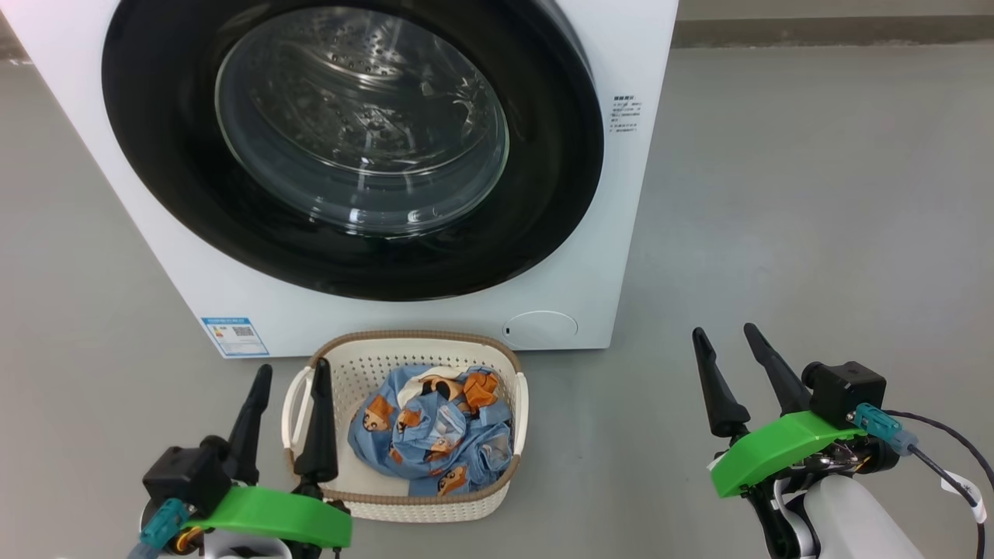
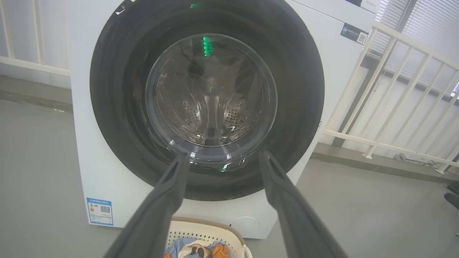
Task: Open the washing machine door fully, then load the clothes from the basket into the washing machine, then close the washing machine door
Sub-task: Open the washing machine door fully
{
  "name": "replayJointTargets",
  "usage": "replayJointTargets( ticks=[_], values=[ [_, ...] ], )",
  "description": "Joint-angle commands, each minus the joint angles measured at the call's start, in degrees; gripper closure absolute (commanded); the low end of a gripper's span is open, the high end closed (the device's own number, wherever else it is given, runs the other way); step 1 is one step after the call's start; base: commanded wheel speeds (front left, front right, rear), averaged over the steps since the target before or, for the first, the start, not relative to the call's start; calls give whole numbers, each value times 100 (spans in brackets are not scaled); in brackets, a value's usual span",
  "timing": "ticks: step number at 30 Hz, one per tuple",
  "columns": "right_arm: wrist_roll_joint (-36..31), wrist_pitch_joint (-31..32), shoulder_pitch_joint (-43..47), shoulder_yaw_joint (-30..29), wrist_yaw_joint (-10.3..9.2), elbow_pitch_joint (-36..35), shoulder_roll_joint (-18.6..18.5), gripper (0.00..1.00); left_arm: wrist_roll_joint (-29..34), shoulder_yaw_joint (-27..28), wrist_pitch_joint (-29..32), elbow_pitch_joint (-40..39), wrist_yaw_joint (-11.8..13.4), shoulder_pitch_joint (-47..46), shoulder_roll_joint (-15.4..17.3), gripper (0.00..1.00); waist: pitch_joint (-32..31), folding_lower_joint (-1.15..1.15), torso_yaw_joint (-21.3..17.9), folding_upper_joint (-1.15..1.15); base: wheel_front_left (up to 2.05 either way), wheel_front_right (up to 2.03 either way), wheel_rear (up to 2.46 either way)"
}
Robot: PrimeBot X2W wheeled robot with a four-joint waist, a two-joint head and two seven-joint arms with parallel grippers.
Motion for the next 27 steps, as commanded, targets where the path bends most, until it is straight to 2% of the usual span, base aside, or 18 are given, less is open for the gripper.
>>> replayJointTargets(
  ticks=[1,18,19,21,23,25,27],
  values=[
    [1,-71,-257,86,26,-121,21,0,1,203,-60,-150,4,-245,86,0,38,0,4,0,0,0,0],
    [111,-71,-624,-243,26,-285,-72,0,46,272,-60,-353,-21,-411,58,0,550,0,125,0,0,0,0],
    [172,-71,-670,-263,26,-293,-83,10,51,273,-60,-360,-24,-421,56,0,584,0,138,0,0,0,0],
    [252,-71,-767,-287,26,-296,-142,51,58,277,-60,-367,-30,-445,51,0,651,0,165,0,0,0,0],
    [356,-71,-873,-311,26,-296,-202,73,62,279,-60,-375,-41,-474,47,0,719,0,197,0,0,0,0],
    [440,-71,-987,-320,26,-283,-286,100,67,284,-60,-385,-51,-505,43,0,788,0,229,0,0,0,0],
    [532,-71,-1109,-337,26,-279,-366,100,76,285,-60,-397,-62,-537,40,0,864,0,262,0,0,0,0]
  ],
)
